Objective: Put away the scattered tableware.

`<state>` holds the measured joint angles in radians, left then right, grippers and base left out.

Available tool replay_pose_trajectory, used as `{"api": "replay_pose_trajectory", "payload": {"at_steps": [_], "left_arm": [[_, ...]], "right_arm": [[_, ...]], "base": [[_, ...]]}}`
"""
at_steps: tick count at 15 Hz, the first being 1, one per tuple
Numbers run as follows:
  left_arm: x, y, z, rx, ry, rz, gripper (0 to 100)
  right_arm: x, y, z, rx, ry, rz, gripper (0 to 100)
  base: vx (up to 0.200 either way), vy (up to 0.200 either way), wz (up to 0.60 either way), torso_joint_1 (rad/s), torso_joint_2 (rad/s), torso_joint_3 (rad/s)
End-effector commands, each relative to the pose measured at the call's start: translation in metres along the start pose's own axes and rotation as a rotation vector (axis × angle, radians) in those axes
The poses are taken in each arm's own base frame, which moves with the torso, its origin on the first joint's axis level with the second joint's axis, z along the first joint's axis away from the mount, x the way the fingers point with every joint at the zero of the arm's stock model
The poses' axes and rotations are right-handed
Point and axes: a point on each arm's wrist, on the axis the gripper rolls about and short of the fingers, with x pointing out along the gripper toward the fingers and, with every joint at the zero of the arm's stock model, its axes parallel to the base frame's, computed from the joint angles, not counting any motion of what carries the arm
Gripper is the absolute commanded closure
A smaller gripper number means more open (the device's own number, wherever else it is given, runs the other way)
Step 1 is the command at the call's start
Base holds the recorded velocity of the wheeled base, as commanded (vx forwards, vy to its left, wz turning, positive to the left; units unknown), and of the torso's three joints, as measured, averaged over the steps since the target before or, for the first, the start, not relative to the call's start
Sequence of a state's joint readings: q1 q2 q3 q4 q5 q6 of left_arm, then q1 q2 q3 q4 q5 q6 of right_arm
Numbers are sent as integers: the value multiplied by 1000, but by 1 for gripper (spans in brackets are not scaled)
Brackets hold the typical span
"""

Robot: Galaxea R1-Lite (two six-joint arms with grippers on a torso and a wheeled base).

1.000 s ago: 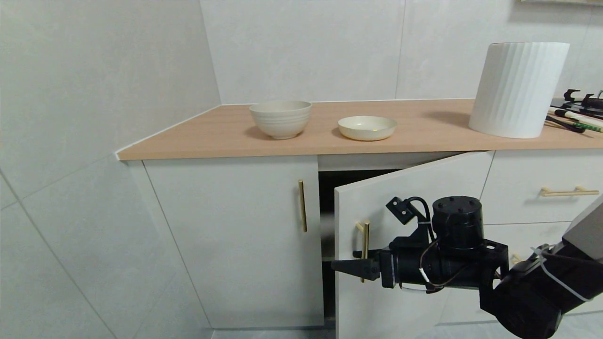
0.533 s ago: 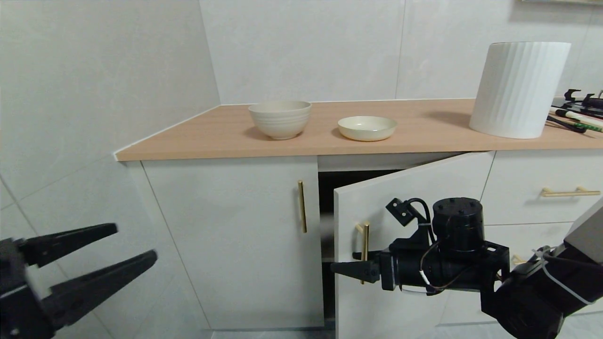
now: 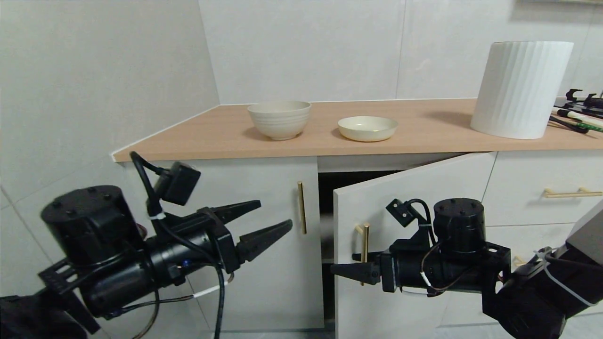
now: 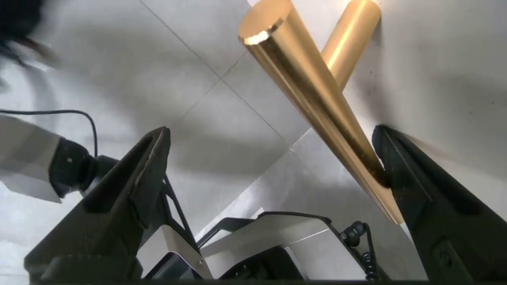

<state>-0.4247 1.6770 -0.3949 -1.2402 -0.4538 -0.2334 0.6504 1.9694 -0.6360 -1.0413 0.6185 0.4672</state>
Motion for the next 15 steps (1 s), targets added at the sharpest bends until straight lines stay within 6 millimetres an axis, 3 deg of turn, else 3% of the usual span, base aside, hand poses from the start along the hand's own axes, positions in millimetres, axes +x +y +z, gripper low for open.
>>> {"api": "replay_pose_trajectory", "payload": {"at_steps": [1, 2, 3, 7, 11, 15], "left_arm": [[27, 9, -64, -90, 142, -3, 0], [29, 9, -68, -101, 153, -2, 0], [31, 9, -70, -111, 159, -4, 100], [38, 8, -64, -100, 130, -21, 100], [74, 17, -42, -49, 13, -57, 100], [101, 35, -62, -69, 53, -118, 100]], "right_arm": [[0, 0, 0, 0, 0, -2, 0], [0, 0, 0, -1, -1, -1, 0], [0, 0, 0, 0, 0, -2, 0], [0, -1, -1, 1, 2, -3, 0], [0, -1, -2, 4, 3, -4, 0], [0, 0, -1, 2, 1, -3, 0]], "base": [[0, 0, 0, 0, 0, 0], [0, 0, 0, 0, 0, 0], [0, 0, 0, 0, 0, 0], [0, 0, 0, 0, 0, 0], [0, 0, 0, 0, 0, 0], [0, 0, 0, 0, 0, 0]]}}
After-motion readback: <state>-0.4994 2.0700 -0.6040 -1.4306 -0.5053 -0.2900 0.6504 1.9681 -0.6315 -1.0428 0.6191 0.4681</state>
